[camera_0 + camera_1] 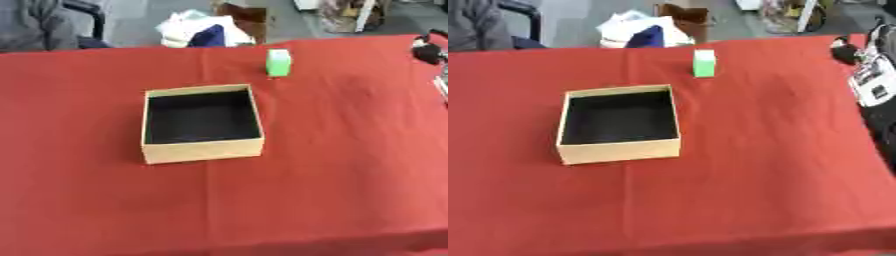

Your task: Pick up objects on the table and place them in the box.

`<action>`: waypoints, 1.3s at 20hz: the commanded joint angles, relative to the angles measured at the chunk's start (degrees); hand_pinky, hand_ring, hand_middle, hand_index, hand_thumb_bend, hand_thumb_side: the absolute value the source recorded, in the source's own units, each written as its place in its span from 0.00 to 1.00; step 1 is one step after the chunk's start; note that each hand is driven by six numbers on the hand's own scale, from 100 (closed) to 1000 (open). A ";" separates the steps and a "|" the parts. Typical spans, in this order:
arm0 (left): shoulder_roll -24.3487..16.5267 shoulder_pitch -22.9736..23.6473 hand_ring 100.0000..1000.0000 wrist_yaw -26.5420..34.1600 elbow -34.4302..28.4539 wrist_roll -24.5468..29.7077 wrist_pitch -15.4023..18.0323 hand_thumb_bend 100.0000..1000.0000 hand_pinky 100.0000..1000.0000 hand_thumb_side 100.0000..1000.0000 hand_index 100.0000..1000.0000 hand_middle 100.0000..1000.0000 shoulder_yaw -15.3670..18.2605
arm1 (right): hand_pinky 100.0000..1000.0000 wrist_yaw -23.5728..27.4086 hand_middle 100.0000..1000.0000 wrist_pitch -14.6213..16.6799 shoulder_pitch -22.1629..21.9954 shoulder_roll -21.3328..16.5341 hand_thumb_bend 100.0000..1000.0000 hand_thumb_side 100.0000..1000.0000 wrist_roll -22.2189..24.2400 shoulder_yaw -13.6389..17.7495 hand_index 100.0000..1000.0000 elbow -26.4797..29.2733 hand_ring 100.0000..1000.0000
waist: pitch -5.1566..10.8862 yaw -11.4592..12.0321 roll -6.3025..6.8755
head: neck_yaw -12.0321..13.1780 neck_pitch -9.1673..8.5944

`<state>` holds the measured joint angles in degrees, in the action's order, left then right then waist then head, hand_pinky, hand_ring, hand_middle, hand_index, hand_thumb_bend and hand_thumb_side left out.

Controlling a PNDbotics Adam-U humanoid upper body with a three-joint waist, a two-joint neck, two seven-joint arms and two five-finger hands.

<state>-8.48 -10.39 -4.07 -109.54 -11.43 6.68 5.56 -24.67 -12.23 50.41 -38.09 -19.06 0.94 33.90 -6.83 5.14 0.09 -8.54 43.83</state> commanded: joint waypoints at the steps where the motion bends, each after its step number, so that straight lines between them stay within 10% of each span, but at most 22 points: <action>1: -0.66 -0.94 0.64 -0.28 -1.02 0.46 0.15 0.00 0.56 0.41 0.71 0.57 -0.21 | 0.66 -2.70 0.86 0.06 2.03 -2.24 0.00 0.22 2.97 -0.41 1.00 1.63 0.96 | 0.43 0.37 -0.25 | -1.05 0.29; 26: 0.31 -3.62 0.65 0.98 -1.37 3.04 0.44 0.00 0.56 0.42 0.71 0.57 -2.30 | 0.81 -23.81 1.00 1.40 9.77 4.04 0.00 0.26 30.15 -2.54 1.00 2.81 1.00 | -2.28 6.53 -0.33 | -11.20 -2.36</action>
<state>-7.92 -13.17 -3.24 -109.88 -8.64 7.01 3.40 -47.03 -11.04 58.60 -33.26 10.27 -1.49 35.27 -9.89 11.72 -0.25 -19.33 42.17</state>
